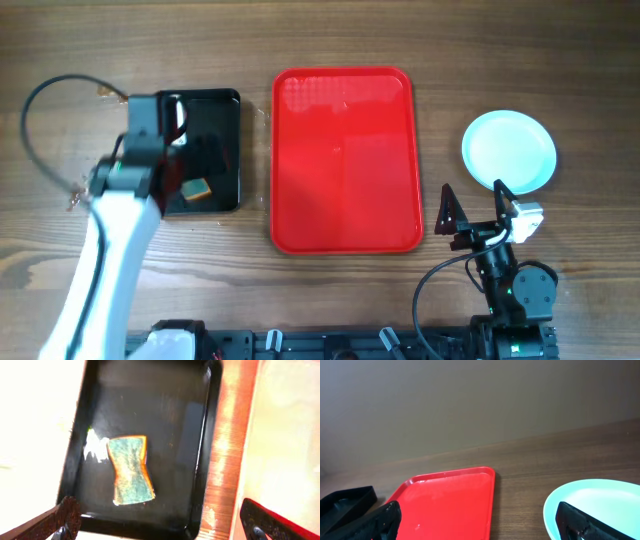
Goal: Clean dirty plates on tray and stack at the side
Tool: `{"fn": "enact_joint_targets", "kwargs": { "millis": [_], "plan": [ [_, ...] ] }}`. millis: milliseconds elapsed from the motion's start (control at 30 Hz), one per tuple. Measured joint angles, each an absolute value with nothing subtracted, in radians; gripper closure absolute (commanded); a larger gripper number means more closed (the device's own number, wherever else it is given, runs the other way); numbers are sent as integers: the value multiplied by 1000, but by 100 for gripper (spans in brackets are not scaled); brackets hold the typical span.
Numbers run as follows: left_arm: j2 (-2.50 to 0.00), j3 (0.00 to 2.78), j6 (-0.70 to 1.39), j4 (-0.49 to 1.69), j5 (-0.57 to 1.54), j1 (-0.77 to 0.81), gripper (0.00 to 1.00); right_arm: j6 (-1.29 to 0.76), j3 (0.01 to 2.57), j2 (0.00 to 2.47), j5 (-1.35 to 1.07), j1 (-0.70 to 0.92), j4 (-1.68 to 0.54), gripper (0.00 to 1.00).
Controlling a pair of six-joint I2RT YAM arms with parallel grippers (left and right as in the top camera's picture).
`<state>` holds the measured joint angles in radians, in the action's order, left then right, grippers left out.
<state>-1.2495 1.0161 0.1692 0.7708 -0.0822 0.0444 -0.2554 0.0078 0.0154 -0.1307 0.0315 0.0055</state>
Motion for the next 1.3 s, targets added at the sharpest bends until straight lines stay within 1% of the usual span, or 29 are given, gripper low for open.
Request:
{"fn": "enact_joint_targets", "kwargs": {
  "millis": [33, 133, 167, 267, 300, 433, 600, 733, 967, 1300],
  "plan": [
    [-1189, 991, 169, 749, -86, 44, 0, -255, 8, 15, -131, 31, 6, 0],
    [-962, 851, 169, 547, -94, 44, 0, -255, 8, 16, -131, 31, 6, 0],
    [-895, 813, 169, 513, -97, 44, 0, -255, 8, 15, -131, 31, 7, 0],
    [-683, 654, 169, 386, -99, 44, 0, -255, 8, 16, -131, 31, 7, 0],
    [-572, 567, 169, 330, -93, 44, 0, -255, 8, 15, -131, 31, 8, 0],
    [-364, 394, 169, 244, -49, 9, 0, -255, 8, 15, -131, 31, 8, 0],
    [-127, 220, 169, 207, -9, -35, 0, -255, 7, 15, -131, 31, 8, 0],
    [-19, 137, 169, 185, -9, -35, 0, -255, 7, 16, -131, 31, 8, 0],
    [-14, 23, 169, 86, -9, -35, 0, -255, 7, 16, -131, 31, 8, 0],
    [-14, 15, 169, 77, -9, -35, 0, -255, 7, 15, -131, 31, 8, 0]
  ]
}}
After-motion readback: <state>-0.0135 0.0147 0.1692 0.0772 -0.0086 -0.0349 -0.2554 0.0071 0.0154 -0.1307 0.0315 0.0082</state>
